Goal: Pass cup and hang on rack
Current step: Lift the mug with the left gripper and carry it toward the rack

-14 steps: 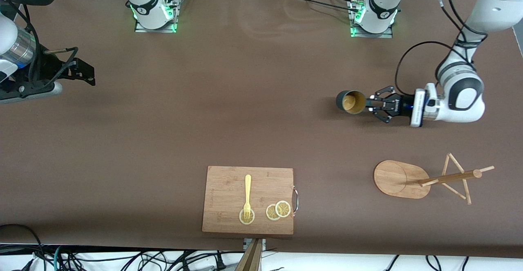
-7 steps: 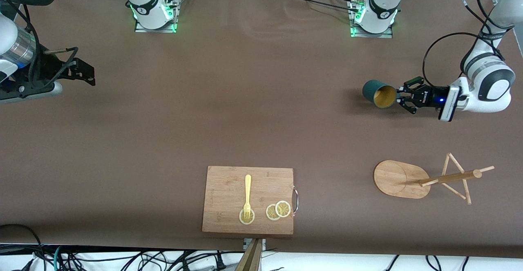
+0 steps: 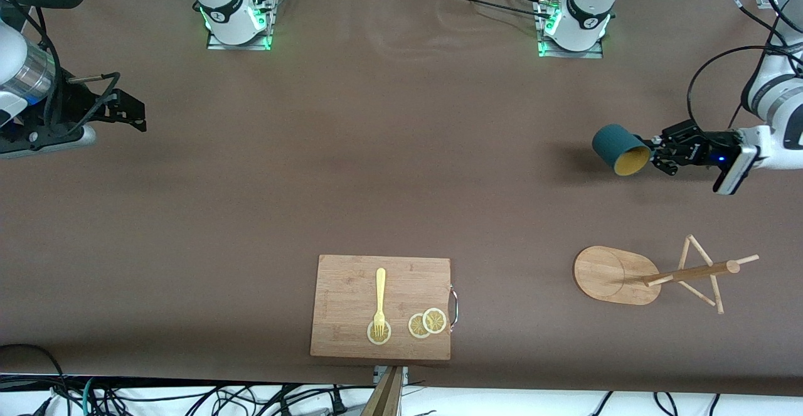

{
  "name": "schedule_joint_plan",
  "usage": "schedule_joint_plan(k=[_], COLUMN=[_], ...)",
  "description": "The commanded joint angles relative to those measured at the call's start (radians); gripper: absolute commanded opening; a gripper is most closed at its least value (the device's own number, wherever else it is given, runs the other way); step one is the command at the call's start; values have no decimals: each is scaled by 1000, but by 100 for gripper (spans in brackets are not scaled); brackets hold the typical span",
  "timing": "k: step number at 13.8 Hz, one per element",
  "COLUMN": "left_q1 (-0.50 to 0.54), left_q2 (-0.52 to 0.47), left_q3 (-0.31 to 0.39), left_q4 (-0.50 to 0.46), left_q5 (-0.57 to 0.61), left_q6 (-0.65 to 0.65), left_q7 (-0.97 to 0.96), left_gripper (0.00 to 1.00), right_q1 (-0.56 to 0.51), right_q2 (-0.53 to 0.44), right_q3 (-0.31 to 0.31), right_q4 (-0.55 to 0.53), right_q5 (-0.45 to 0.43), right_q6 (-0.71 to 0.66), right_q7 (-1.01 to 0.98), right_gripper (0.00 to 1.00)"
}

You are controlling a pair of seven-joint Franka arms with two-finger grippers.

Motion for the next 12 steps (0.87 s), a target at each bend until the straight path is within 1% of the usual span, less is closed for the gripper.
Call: schedule_joint_plan(k=[1,2,5,8,11,12], left_q1=[24,27,32,41,40,37], left_q2=[19,21,24,39,50,58], left_q3=[-13,-13,-13,-13,-13,-13], left_q4=[42,48,58,99,119,143], left_q5=[-20,-21,-95,-165,-199,-207], left_q6=[-22,-20,-22,-14,38,66], left_q7=[-194,-263,-395,-527,-648,-682], left_gripper=[0,0,0,0,0,0], right_q1=[-16,-16,-16,-16,-16,-16], right_q2=[5,5,5,5,5,5], right_q3=[15,15,15,15,15,15], right_q4=[17,17,17,17,17,17], right_q5=[-6,-6,-6,-6,-6,-6], right_q6=[-7,-7,-7,-7,-7,-7], right_q7=[-15,-15,-15,-15,-15,-15], right_gripper=[100,100,100,100,100,100])
